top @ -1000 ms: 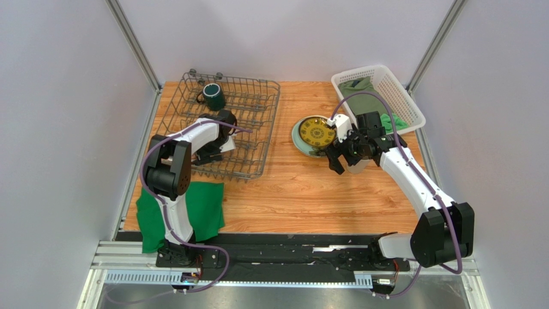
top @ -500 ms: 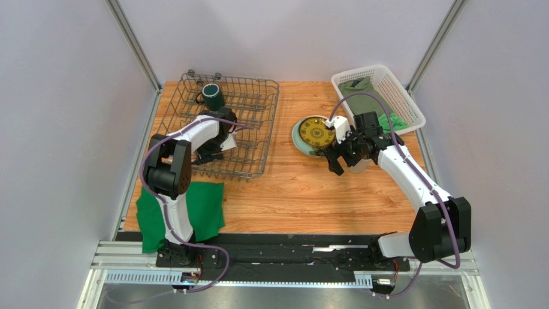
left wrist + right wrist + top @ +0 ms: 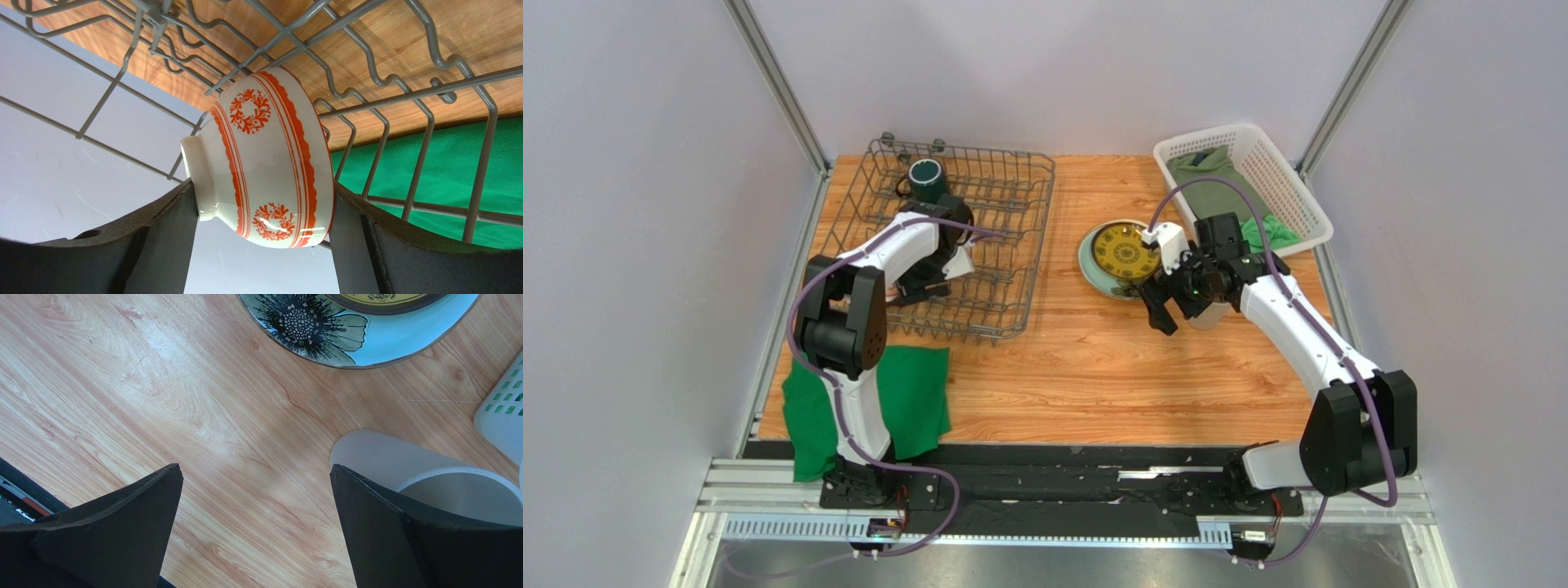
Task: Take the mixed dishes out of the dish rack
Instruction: Pick up the bowl from the dish rack.
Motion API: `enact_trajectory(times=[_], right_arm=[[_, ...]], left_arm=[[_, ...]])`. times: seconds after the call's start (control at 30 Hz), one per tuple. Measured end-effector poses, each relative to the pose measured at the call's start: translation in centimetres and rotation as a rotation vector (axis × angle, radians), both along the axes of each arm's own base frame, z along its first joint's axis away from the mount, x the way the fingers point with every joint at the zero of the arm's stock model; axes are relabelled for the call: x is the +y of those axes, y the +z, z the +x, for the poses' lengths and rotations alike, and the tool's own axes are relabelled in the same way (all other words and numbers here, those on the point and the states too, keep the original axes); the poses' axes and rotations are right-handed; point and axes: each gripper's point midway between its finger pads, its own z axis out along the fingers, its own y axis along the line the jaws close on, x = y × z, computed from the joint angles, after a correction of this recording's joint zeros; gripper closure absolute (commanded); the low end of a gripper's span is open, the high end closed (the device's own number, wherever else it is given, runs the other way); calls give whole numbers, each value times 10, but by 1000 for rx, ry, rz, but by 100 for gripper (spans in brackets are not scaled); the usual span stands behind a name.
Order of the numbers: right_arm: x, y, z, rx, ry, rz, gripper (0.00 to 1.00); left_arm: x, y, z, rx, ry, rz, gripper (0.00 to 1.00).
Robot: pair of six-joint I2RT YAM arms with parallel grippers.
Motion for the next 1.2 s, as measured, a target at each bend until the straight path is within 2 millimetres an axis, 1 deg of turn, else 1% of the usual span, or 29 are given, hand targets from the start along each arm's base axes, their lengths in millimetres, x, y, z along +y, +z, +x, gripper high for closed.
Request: enact_trajectory(times=[0.27, 0.37, 0.5, 0.67, 0.77, 0.87, 1.03, 1.13, 1.2], right_arm=[[0, -2, -2, 11, 1, -3, 1], [0, -2, -2, 13, 1, -4, 1], [-1, -2, -3, 15, 1, -4, 1], [0, -2, -3, 15, 2, -5, 1], [1, -2, -3, 15, 5, -6, 1], [1, -2, -3, 14, 4, -8, 1], [3, 2, -2, 12, -7, 7, 1], [7, 13, 0, -13, -30, 40, 1], [10, 27, 4, -55, -50, 76, 1]], left_arm=[[-2, 8, 5, -19, -2, -11, 100], [-6, 14, 8, -29, -3, -34, 100], [-13, 29, 16, -72, -4, -84, 100], [-24, 56, 23, -136, -7, -164, 100], [-32, 67, 25, -158, -3, -220, 100], [-42, 74, 26, -163, 6, -282, 100], [-64, 93, 30, -211, 20, -427, 100], [-80, 112, 30, -260, 30, -535, 100], [-90, 126, 28, -294, 37, -608, 100]])
